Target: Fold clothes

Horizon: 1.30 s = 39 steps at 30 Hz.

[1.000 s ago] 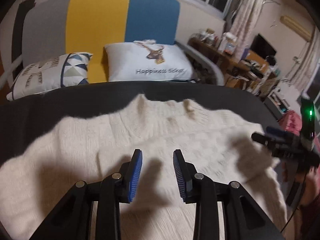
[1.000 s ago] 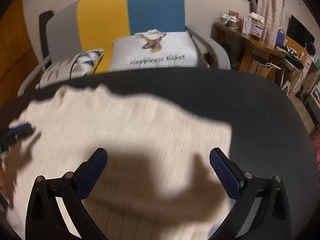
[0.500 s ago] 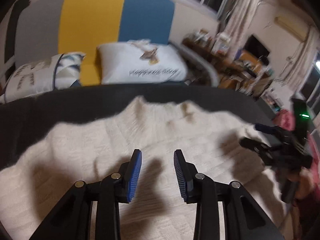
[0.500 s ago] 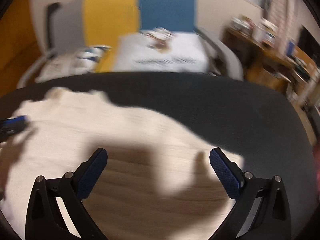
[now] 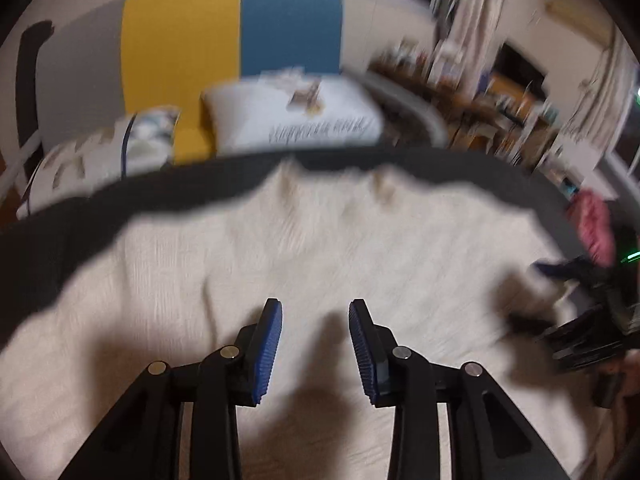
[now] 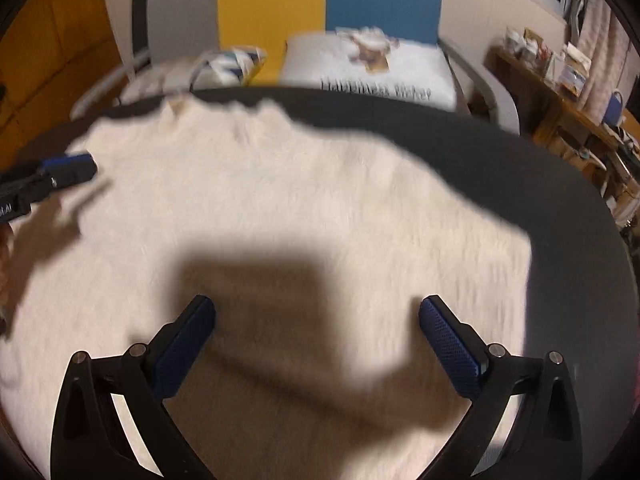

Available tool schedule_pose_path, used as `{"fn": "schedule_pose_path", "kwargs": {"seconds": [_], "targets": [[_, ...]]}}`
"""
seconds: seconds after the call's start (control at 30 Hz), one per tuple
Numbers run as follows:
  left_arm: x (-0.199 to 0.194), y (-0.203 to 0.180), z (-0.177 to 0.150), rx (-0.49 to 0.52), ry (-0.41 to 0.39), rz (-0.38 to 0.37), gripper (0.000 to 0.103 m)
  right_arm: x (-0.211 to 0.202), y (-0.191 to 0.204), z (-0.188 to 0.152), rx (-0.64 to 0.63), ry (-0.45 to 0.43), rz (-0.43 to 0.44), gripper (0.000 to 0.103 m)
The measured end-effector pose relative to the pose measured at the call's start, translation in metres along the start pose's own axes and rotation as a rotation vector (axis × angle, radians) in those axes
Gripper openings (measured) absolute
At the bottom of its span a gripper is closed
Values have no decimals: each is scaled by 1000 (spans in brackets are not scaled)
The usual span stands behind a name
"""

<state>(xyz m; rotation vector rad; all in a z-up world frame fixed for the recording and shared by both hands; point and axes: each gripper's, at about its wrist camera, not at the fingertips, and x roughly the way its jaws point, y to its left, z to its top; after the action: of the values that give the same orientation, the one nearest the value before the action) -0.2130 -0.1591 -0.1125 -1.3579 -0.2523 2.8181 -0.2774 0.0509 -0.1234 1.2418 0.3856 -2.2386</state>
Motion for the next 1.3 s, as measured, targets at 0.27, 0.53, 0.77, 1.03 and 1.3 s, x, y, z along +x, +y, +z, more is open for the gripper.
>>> {"fn": "schedule_pose_path", "kwargs": {"seconds": [0.27,0.53,0.77,1.03,1.3], "targets": [[-70,0,-34,-85,-68,-127,36,-36,13,-24,22,-42,15,103],[-97,6,-130,-126,-62,-106,35,-60,37,-96,34,-24,15,103],[-97,10,-125,-149,-71,-96,36,-50,23,-84,15,-38,44,103],[-129,12,-185,-130,-171,-61,38,-101,55,-104,-23,41,82,103],[-152,44,-198,-319,-227,-199,38,-103,59,-139,37,-88,18,103]]}}
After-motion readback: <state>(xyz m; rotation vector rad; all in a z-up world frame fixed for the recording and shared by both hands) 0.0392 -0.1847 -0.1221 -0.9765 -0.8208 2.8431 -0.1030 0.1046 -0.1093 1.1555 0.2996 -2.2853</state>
